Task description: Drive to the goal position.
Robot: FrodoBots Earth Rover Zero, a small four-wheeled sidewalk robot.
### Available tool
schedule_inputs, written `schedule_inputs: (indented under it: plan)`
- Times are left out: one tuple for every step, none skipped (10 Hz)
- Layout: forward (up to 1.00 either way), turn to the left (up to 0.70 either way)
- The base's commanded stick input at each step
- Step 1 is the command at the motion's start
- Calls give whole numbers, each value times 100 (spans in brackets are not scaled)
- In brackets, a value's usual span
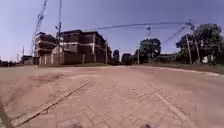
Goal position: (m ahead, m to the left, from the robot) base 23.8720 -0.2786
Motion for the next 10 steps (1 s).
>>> schedule_inputs:
  plan:
    - [30, 0]
    - [30, 0]
    - [30, 0]
    - [30, 0]
    - [30, 0]
    - [30, 0]
    - [30, 0]
    - [30, 0]
    - [30, 0]
    - [30, 0]
